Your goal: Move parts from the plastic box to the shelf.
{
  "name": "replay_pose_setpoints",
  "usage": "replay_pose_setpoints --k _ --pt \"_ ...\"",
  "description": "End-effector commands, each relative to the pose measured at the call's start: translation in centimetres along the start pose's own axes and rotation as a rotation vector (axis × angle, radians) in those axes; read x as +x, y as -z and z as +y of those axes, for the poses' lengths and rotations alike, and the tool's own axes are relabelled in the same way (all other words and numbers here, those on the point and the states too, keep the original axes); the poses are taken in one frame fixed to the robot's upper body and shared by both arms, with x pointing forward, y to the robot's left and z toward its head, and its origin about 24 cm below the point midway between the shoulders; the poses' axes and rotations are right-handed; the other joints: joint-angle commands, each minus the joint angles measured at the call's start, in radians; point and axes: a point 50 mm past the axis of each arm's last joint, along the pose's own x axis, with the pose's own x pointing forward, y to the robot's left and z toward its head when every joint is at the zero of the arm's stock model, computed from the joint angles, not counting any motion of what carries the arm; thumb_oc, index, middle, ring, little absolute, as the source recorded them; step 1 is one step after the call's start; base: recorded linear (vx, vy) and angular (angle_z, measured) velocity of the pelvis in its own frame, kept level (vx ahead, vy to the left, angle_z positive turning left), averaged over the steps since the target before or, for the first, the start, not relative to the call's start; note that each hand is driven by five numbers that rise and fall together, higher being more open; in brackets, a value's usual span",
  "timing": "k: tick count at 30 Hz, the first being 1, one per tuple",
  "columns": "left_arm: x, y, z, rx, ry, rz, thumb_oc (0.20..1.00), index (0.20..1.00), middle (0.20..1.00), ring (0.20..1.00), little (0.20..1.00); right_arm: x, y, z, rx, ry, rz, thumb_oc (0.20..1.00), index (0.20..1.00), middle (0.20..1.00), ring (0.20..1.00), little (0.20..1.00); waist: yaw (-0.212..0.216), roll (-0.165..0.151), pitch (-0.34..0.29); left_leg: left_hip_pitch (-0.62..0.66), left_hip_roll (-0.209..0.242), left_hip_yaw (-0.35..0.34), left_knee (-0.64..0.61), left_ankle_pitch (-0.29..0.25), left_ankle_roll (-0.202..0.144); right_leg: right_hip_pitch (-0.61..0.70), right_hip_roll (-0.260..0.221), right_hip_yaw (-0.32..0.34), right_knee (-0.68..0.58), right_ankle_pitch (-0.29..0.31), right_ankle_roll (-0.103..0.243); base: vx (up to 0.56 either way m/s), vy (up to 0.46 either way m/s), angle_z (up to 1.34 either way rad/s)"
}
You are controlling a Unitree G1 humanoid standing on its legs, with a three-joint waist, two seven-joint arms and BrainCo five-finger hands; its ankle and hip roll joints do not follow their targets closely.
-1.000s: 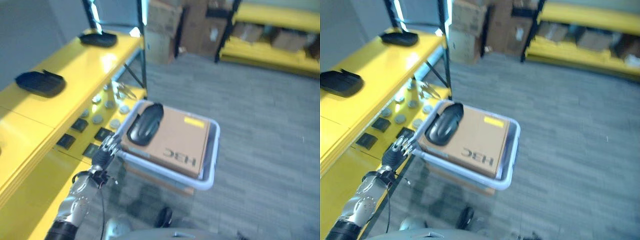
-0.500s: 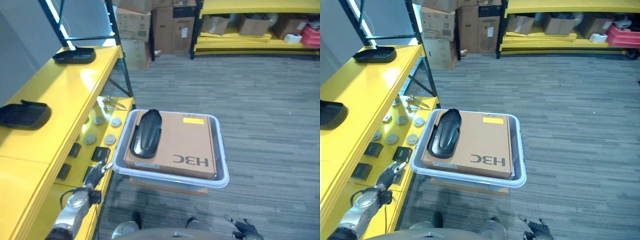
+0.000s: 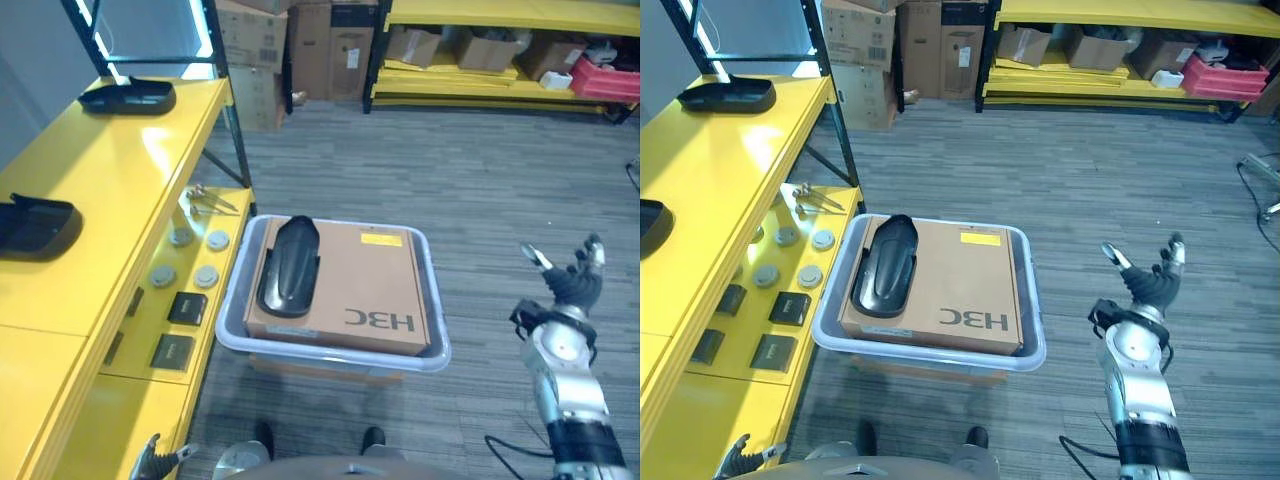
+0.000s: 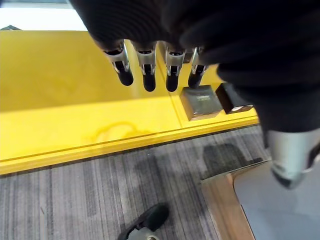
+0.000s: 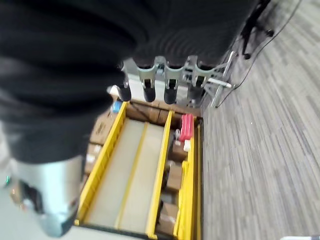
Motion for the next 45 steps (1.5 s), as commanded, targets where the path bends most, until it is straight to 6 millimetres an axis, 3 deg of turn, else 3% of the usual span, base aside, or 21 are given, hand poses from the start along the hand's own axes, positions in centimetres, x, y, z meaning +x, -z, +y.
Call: replay_pose_setpoints --k 1,7,13,21,31,45 --pt "0.2 -0.9 0.2 -0.002 -0.047 -0.051 1.000 1.000 1.000 1.000 1.000 1.1 -0.6 1.1 -0.088 -0.096 0.024 1.000 1.000 1.000 1.000 1.000 0.072 0.026 0.005 -0.061 0.025 -0.088 0.039 -0.027 0.018 -0.013 -0.060 -0.066 0.109 -0.059 0.060 0.04 0.042 0.30" --pt "0.0 0.0 0.0 0.050 -0.017 -0.054 1.000 1.000 1.000 1.000 1.000 2.5 0.3 4.5 -0.146 -0.188 0.133 1.000 1.000 1.000 1.000 1.000 0.170 0.030 0.025 -0.118 0.011 -0.157 0.056 -0.015 0.020 -0.026 -0.071 -0.115 0.129 -0.067 0.050 -0.03 0.057 0.47" --pt "0.5 -0.9 0.1 0.070 0.019 -0.076 1.000 1.000 1.000 1.000 1.000 4.2 1.6 6.8 -0.217 -0.185 0.217 1.000 1.000 1.000 1.000 1.000 0.256 0.058 0.068 -0.183 -0.011 -0.223 0.095 -0.007 0.016 -0.045 -0.091 -0.152 0.157 -0.077 0.032 -0.07 0.087 0.44" --pt "0.6 -2.2 0.0 0.053 0.050 -0.142 1.000 1.000 1.000 1.000 1.000 5.0 2.1 6.0 -0.325 -0.157 0.244 1.000 1.000 1.000 1.000 1.000 0.277 0.064 0.110 -0.224 -0.028 -0.250 0.117 -0.002 0.014 -0.069 -0.092 -0.151 0.172 -0.083 0.028 -0.05 0.036 0.14" --pt "0.7 -3.0 0.7 0.043 0.034 -0.186 1.000 1.000 1.000 1.000 1.000 5.8 3.2 4.1 -0.538 -0.135 0.306 1.000 1.000 1.000 1.000 1.000 0.296 0.046 0.132 -0.240 -0.036 -0.265 0.137 -0.006 0.015 -0.076 -0.085 -0.145 0.181 -0.087 0.033 0.00 0.011 0.04" --pt "0.9 -3.9 0.9 0.025 0.034 -0.223 1.000 1.000 1.000 1.000 1.000 7.3 -0.7 7.6 -0.463 -0.176 0.239 1.000 1.000 1.000 1.000 1.000 0.341 0.054 0.169 -0.288 -0.070 -0.301 0.178 -0.011 0.028 -0.112 -0.097 -0.136 0.220 -0.092 0.030 -0.01 0.049 0.10"
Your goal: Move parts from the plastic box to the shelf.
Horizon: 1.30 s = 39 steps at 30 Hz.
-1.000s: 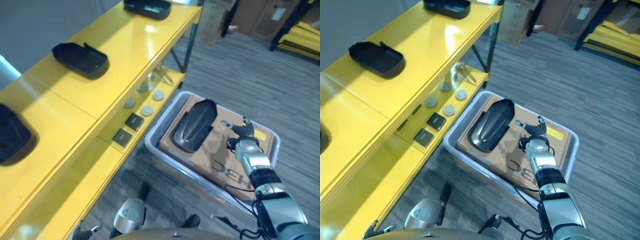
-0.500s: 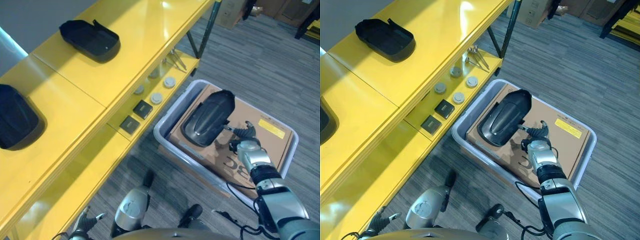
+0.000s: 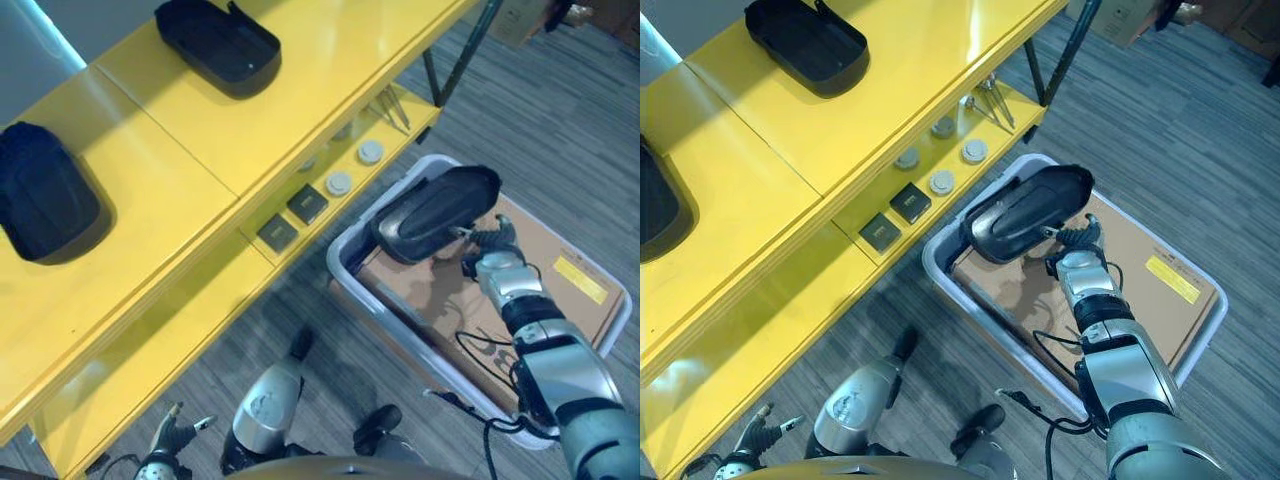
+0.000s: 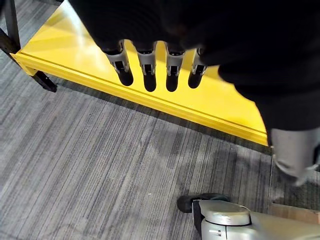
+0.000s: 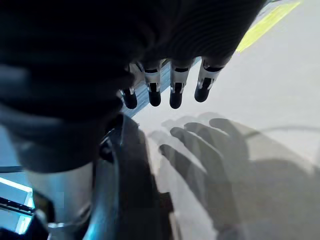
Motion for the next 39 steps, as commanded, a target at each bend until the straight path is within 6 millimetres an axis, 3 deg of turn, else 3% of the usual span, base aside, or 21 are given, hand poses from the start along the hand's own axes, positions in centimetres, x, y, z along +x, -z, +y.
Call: replay_pose_setpoints --k 1,7,23,39 --pt "-0.3 0.6 1.1 0.022 -0.012 -0.025 1.000 1.000 1.000 1.000 1.000 0.3 -0.6 -1.6 -0.067 0.027 -0.044 1.000 1.000 1.000 1.000 1.000 -0.003 0.021 -0.050 -0.032 0.020 -0.027 0.019 -0.042 -0.005 -0.052 -0.014 0.092 0.095 -0.034 0.019 -0.01 0.018 0.14" --pt "-0.5 0.6 0.9 0.033 -0.005 -0.028 1.000 1.000 1.000 1.000 1.000 0.2 -0.8 -1.8 -0.050 0.051 -0.062 1.000 1.000 1.000 1.000 1.000 0.002 0.019 -0.049 -0.024 0.016 -0.034 0.020 -0.045 -0.003 -0.043 -0.014 0.090 0.100 -0.036 0.020 0.01 -0.009 0.06" --pt "-0.9 1.6 0.7 0.044 -0.002 0.002 1.000 1.000 1.000 1.000 1.000 0.2 2.0 -2.2 -0.060 0.068 0.041 1.000 1.000 1.000 1.000 1.000 -0.009 0.022 -0.052 -0.003 0.019 -0.026 0.026 -0.054 -0.004 -0.027 -0.014 0.098 0.106 -0.045 0.027 0.03 0.001 -0.01" --pt "-0.6 0.8 0.6 0.015 -0.008 -0.022 1.000 1.000 1.000 1.000 1.000 0.4 -0.6 -1.8 -0.028 0.079 -0.013 1.000 1.000 1.000 1.000 1.000 0.003 0.044 -0.023 -0.052 -0.004 -0.038 0.057 -0.051 0.001 -0.074 -0.025 0.105 0.143 -0.047 0.021 -0.01 0.018 0.01"
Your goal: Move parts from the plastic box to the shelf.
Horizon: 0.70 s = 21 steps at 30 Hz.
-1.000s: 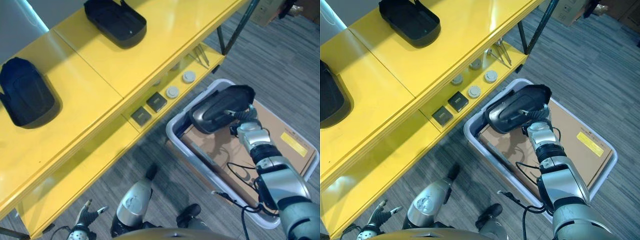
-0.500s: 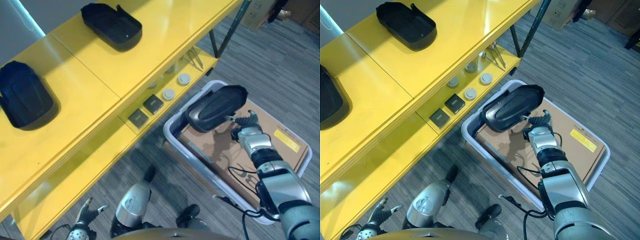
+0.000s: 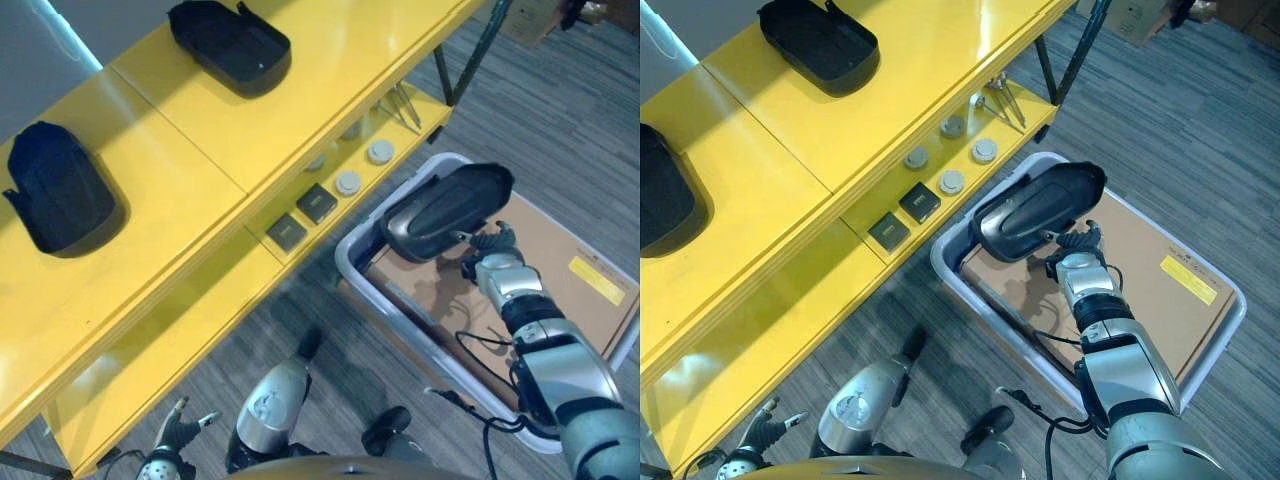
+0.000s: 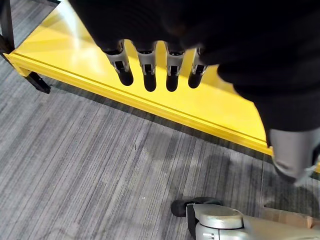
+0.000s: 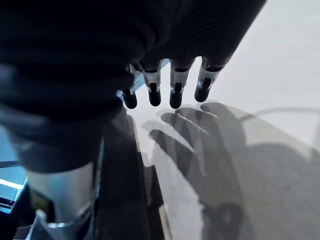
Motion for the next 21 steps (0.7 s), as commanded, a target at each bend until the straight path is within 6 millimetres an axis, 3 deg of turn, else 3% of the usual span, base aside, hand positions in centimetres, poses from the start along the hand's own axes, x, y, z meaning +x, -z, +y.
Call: replay_pose_setpoints --k 1,8,9,10,11,12,17,21 --pt "-0.6 1.5 0.8 0.027 -0.021 0.026 1.000 1.000 1.000 1.000 1.000 0.4 -1.9 -1.9 -0.029 0.079 -0.087 1.000 1.000 1.000 1.000 1.000 0.008 0.003 -0.024 -0.039 -0.004 -0.016 0.027 -0.046 0.003 -0.058 -0.013 0.095 0.080 -0.014 0.018 0.00 0.022 0.03" --pt "-0.5 1.1 0.7 0.017 -0.015 0.009 1.000 1.000 1.000 1.000 1.000 0.4 -1.8 -1.5 -0.088 0.076 -0.069 1.000 1.000 1.000 1.000 1.000 0.009 0.006 -0.011 -0.054 -0.007 -0.016 0.040 -0.047 0.003 -0.076 -0.016 0.100 0.098 -0.017 0.016 0.01 -0.002 0.01" --pt "-0.5 1.0 0.6 0.017 -0.016 0.009 1.000 1.000 1.000 1.000 1.000 0.4 -1.5 -1.5 -0.101 0.071 -0.060 1.000 1.000 1.000 1.000 1.000 0.010 0.000 -0.010 -0.044 -0.006 -0.017 0.042 -0.071 -0.002 -0.069 -0.014 0.110 0.104 -0.040 0.024 -0.01 -0.004 0.06" --pt "-0.4 0.9 0.6 0.018 -0.014 0.004 1.000 1.000 1.000 1.000 1.000 0.4 -1.4 -1.4 -0.116 0.072 -0.054 0.435 0.435 0.435 0.435 0.435 0.011 0.005 -0.007 -0.059 -0.007 -0.014 0.044 -0.049 0.003 -0.080 -0.015 0.100 0.100 -0.019 0.015 -0.02 -0.009 0.07" --pt "-0.4 0.8 0.7 0.018 -0.015 0.000 1.000 1.000 1.000 1.000 1.000 0.5 -1.4 -1.5 -0.133 0.070 -0.050 0.200 0.200 0.200 0.200 0.200 0.011 0.005 -0.004 -0.062 -0.007 -0.014 0.046 -0.049 0.003 -0.083 -0.015 0.100 0.101 -0.019 0.015 -0.03 -0.013 0.07" --pt "-0.4 0.8 0.7 0.018 -0.016 -0.001 1.000 1.000 1.000 1.000 1.000 0.5 -1.2 -1.4 -0.153 0.060 -0.041 0.200 0.200 0.200 0.200 0.200 0.012 -0.001 -0.002 -0.053 -0.007 -0.016 0.050 -0.073 -0.003 -0.077 -0.013 0.111 0.108 -0.042 0.023 0.05 -0.049 0.03" --pt "-0.1 0.3 1.3 0.020 -0.025 -0.015 1.000 1.000 1.000 1.000 1.000 0.7 0.9 -1.3 -0.309 -0.016 0.056 0.200 0.200 0.200 0.200 0.200 0.014 -0.008 0.012 -0.068 -0.002 -0.011 0.066 -0.076 -0.003 -0.090 -0.012 0.111 0.116 -0.039 0.023 -0.02 -0.035 -0.01" --pt "0.1 0.1 1.5 0.024 -0.030 -0.023 1.000 1.000 1.000 1.000 1.000 0.9 1.8 -1.5 -0.337 -0.027 0.082 0.200 0.200 0.200 0.200 0.200 0.016 -0.011 0.017 -0.072 0.001 -0.009 0.071 -0.077 -0.003 -0.092 -0.010 0.110 0.117 -0.036 0.023 -0.01 -0.023 0.00"
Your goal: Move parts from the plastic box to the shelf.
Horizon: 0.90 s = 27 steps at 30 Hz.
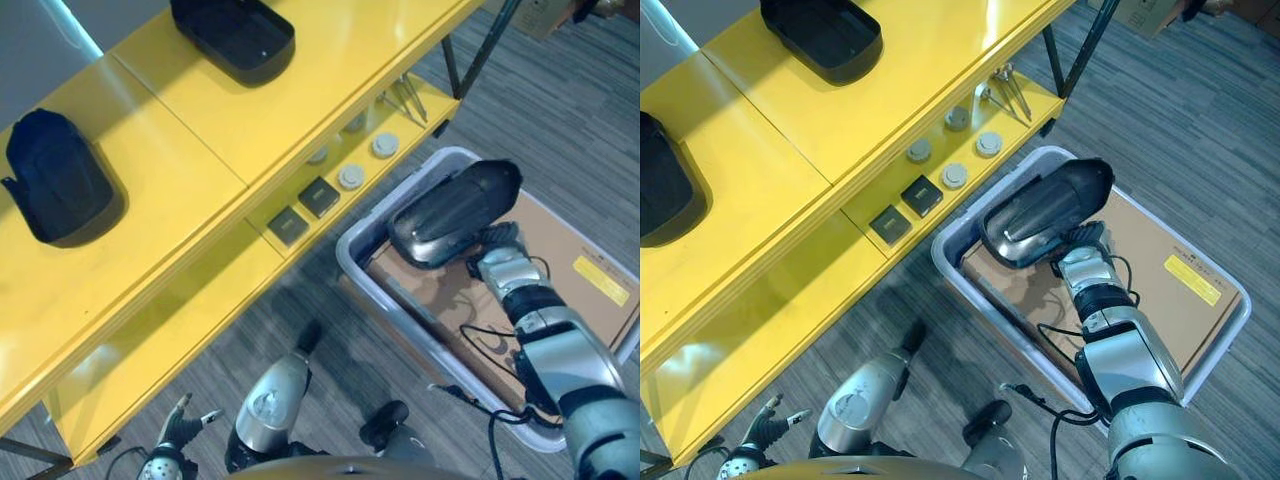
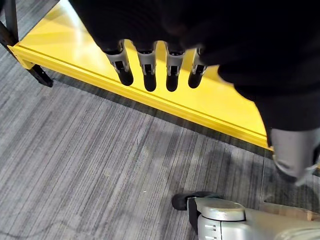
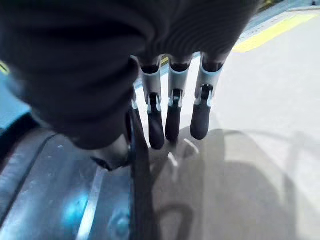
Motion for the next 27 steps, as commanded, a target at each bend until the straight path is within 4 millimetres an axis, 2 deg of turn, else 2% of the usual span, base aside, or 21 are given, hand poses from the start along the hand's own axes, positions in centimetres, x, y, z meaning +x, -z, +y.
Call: replay_pose_setpoints --k 1,10,15,16,21,27 --pt "0.0 0.5 2.0 0.023 -0.046 -0.007 1.000 1.000 1.000 1.000 1.000 0.5 2.3 -0.7 -0.102 -0.027 0.055 0.200 0.200 0.200 0.200 0.200 0.015 0.000 0.005 -0.044 -0.001 0.005 0.052 -0.074 0.006 -0.030 0.005 0.082 0.018 0.025 0.026 -0.04 -0.062 0.00" --pt "0.1 -0.2 2.4 0.015 -0.062 -0.056 1.000 1.000 1.000 1.000 1.000 0.7 2.0 -1.5 -0.065 0.009 0.026 0.200 0.200 0.200 0.200 0.200 0.006 -0.003 0.004 -0.045 0.002 0.014 0.050 -0.072 0.011 -0.045 0.010 0.088 0.031 0.028 0.027 -0.02 -0.025 0.00" --pt "0.2 -1.6 2.7 -0.045 -0.082 -0.132 1.000 1.000 1.000 1.000 1.000 0.4 1.4 -2.1 0.036 0.034 -0.054 0.200 0.200 0.200 0.200 0.200 -0.018 -0.010 -0.014 -0.009 0.011 0.024 0.027 -0.073 0.010 -0.019 0.013 0.089 0.017 0.031 0.030 -0.03 -0.072 -0.02" --pt "0.2 -2.2 2.9 -0.063 -0.081 -0.159 1.000 1.000 1.000 1.000 1.000 0.2 0.9 -2.5 0.100 0.061 -0.099 0.200 0.200 0.200 0.200 0.200 -0.024 -0.010 -0.025 -0.003 0.014 0.027 0.012 -0.047 0.014 -0.007 0.017 0.076 -0.006 0.054 0.021 -0.06 -0.128 -0.14" --pt "-0.1 -3.3 3.1 -0.243 0.000 -0.192 1.000 1.000 1.000 1.000 1.000 -2.0 -0.4 -3.3 0.324 0.058 -0.242 0.200 0.200 0.200 0.200 0.200 -0.061 -0.025 -0.101 0.110 0.039 0.042 -0.067 -0.047 0.007 0.095 0.043 0.073 -0.078 0.048 0.030 0.04 -0.160 -0.15" --pt "-0.4 -4.5 2.6 -0.366 0.132 -0.243 1.000 1.000 1.000 1.000 1.000 -3.6 -0.3 -2.8 0.359 0.035 -0.282 0.200 0.200 0.200 0.200 0.200 -0.086 -0.033 -0.161 0.177 0.061 0.066 -0.107 -0.048 -0.003 0.152 0.057 0.074 -0.125 0.051 0.027 0.04 -0.083 -0.17"
